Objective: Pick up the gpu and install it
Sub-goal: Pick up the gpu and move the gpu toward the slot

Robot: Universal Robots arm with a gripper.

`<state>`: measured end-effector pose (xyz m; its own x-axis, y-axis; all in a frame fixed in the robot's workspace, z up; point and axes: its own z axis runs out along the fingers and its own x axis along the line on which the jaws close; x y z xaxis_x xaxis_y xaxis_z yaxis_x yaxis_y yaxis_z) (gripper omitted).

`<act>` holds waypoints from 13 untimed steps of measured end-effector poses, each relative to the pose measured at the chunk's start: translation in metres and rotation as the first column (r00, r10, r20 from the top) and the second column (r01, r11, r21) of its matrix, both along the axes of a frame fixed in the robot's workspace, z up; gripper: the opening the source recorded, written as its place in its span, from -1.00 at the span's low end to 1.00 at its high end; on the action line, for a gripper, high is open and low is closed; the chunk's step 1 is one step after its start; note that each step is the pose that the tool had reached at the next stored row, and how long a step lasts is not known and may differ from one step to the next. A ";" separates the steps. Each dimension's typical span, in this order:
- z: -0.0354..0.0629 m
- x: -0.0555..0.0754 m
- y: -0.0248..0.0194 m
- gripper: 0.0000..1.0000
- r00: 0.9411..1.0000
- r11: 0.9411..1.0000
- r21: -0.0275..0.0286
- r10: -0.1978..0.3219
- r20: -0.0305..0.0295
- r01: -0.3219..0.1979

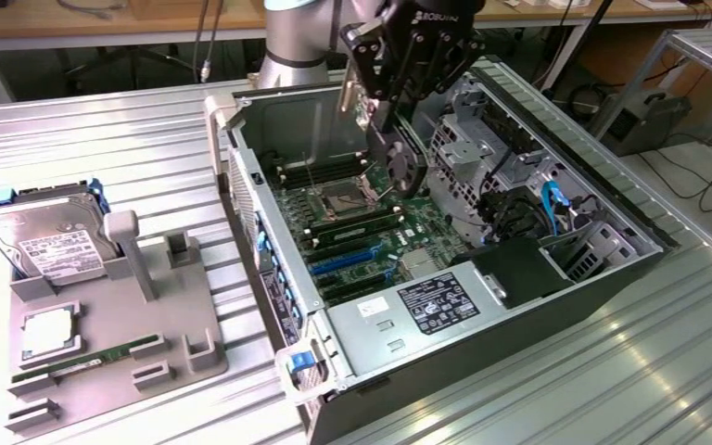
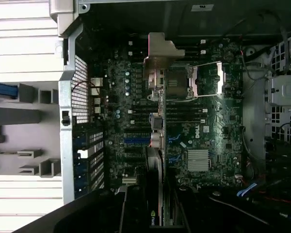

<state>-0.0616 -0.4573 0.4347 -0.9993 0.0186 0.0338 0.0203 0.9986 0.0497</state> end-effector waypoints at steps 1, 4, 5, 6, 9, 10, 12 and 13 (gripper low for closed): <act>-0.0019 0.005 0.0010 -0.47 1.000 1.000 0.000 0.000 0.000 0.000; -0.0076 0.019 0.0043 -0.47 1.000 1.000 -0.002 0.000 0.000 0.000; -0.0094 0.024 0.0053 -0.47 1.000 1.000 -0.002 0.000 0.000 0.000; -0.0115 0.029 0.0062 -0.47 1.000 1.000 -0.003 0.000 0.000 0.000; -0.0170 0.041 0.0070 -0.47 1.000 1.000 -0.003 0.000 0.000 0.000; -0.0183 0.042 0.0071 -0.47 1.000 1.000 -0.003 0.000 0.000 0.000; -0.0185 0.042 0.0071 -0.47 1.000 1.000 -0.004 0.000 0.000 0.000; -0.0185 0.042 0.0071 -0.47 1.000 1.000 -0.004 0.000 0.000 0.000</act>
